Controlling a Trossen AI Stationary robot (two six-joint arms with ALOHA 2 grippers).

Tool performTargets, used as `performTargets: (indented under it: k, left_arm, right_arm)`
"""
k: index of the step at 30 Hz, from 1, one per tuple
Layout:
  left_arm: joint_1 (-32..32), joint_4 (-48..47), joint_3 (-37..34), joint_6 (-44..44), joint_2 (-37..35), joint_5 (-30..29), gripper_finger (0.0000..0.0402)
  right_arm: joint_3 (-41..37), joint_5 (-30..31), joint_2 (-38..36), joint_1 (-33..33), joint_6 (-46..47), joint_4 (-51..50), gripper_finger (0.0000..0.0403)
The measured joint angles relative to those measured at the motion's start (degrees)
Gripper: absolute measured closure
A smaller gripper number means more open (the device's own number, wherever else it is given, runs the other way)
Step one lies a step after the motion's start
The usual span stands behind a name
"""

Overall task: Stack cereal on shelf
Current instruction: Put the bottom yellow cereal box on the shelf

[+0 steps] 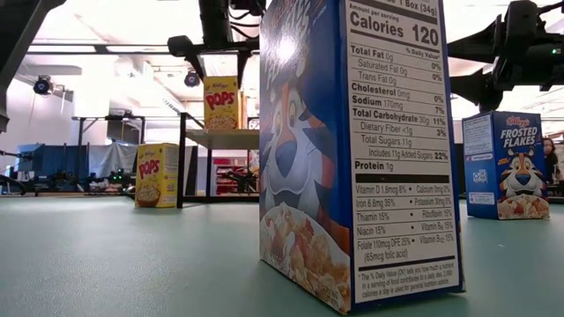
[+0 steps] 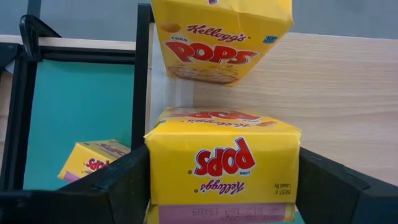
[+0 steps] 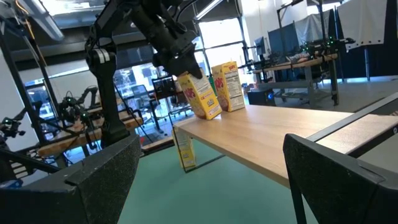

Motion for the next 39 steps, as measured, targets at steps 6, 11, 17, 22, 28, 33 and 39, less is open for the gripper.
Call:
performTargets:
  k: [6,11,17,22,28,33,39]
  left_arm:
    - [0.0,0.0,0.0,0.0,0.0,-0.1,0.0075]
    - [0.0,0.1,0.0,0.0,0.0,-1.4,0.0059]
    - [0.0,0.6,0.0,1.3,0.0,-1.6,0.0033]
    - [0.0,0.5,0.0,1.3,0.0,-1.6,0.0004]
    - [-0.5,-0.1,0.0,1.3,0.0,-0.4,0.0003]
    - [-0.9,-1.7,0.0,-0.1,0.0,3.7,0.0002]
    - [-2.4,-2.1,0.0,-1.4,0.0,4.0,0.0003]
  right_arm:
    - [0.0,0.0,0.0,0.0,0.0,0.0,0.0019]
    - [0.0,0.0,0.0,0.0,0.0,0.0,0.0019]
    - [0.0,0.0,0.0,0.0,0.0,0.0,0.0019]
    - [0.0,0.0,0.0,0.0,0.0,0.0,0.0019]
    - [0.0,0.0,0.0,0.0,0.0,0.0,0.0019]
    - [0.0,0.0,0.0,0.0,0.0,0.0,0.0019]
    - [0.0,0.0,0.0,0.0,0.0,0.0,0.0019]
